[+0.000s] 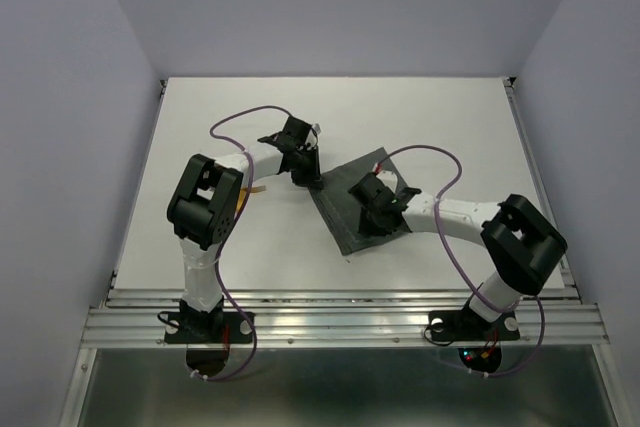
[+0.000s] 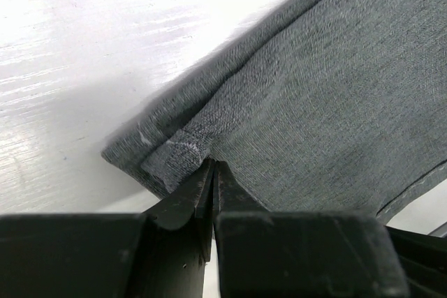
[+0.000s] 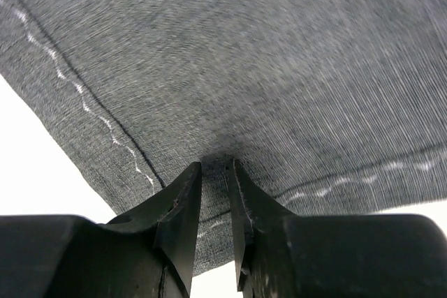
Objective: Fold the napkin into a case and place the utensils inside
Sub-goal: Smooth out the square-folded napkin at the center of the board.
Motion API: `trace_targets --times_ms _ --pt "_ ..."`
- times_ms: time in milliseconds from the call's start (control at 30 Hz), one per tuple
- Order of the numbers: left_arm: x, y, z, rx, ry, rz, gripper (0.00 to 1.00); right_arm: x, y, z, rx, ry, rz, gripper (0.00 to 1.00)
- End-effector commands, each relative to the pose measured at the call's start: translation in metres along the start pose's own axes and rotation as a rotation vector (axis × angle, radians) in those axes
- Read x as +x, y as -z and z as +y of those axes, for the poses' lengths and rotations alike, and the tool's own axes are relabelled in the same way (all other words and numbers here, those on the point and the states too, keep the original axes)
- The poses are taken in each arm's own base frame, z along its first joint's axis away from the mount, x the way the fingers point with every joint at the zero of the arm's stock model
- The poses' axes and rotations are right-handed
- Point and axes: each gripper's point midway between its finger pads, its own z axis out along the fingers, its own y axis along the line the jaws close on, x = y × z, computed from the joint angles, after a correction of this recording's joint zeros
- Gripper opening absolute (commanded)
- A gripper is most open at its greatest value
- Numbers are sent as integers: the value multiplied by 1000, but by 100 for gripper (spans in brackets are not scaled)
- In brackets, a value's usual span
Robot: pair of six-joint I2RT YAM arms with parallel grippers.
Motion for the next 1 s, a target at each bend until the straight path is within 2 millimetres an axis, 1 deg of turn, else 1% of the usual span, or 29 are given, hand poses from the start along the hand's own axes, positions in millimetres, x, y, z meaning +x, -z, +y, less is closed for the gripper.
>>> trace_targets --times_ms 0,100,167,233,300,333,400,433,500,567,600,633,700,733,800,833,867,900,967 --pt "-15 26 -11 23 -40 -57 13 13 12 -33 70 -18 11 29" --pt "-15 32 -14 35 -40 -63 13 18 17 -41 77 -10 19 29" --pt "-18 41 -19 47 -46 -80 13 20 21 -46 75 -3 19 29" --pt "-24 54 -26 61 -54 -112 14 20 24 -46 61 2 14 29" --pt "-29 64 -31 68 -57 -135 14 16 30 -43 40 0 0 29" --pt "-33 71 -35 75 -61 -155 15 9 37 -37 11 -5 -20 29" --pt "-37 77 -38 78 -61 -167 16 1 44 -30 -16 -6 -40 29" --pt "-40 81 -41 80 -62 -178 16 -8 49 -22 -39 -13 -59 29" --pt "-38 84 -40 78 -55 -174 16 -15 52 -17 -47 -11 -72 29" --pt "-32 86 -41 84 -42 -167 16 -22 54 -10 -53 -12 -83 29" --pt "-29 85 -40 88 -36 -165 16 -25 53 -9 -49 -13 -90 30" --pt "-21 85 -41 93 -34 -150 16 -26 52 -7 -48 -13 -91 30" --pt "-15 83 -44 114 -32 -142 16 -33 50 0 -46 -12 -98 30" --pt "-7 80 -42 113 -31 -127 16 -36 48 0 -40 -20 -100 30" --pt "0 73 -40 125 -38 -113 15 -41 44 2 -36 -24 -100 30" --pt "9 64 -34 118 -37 -82 15 -44 45 6 -50 -23 -102 30" --pt "12 58 -28 107 -34 -69 14 -48 43 4 -51 -32 -106 30" --pt "19 46 -19 90 -27 -38 12 -56 42 1 -63 -51 -107 30" --pt "25 35 -11 66 -19 -16 11 -64 40 -5 -76 -75 -104 30"
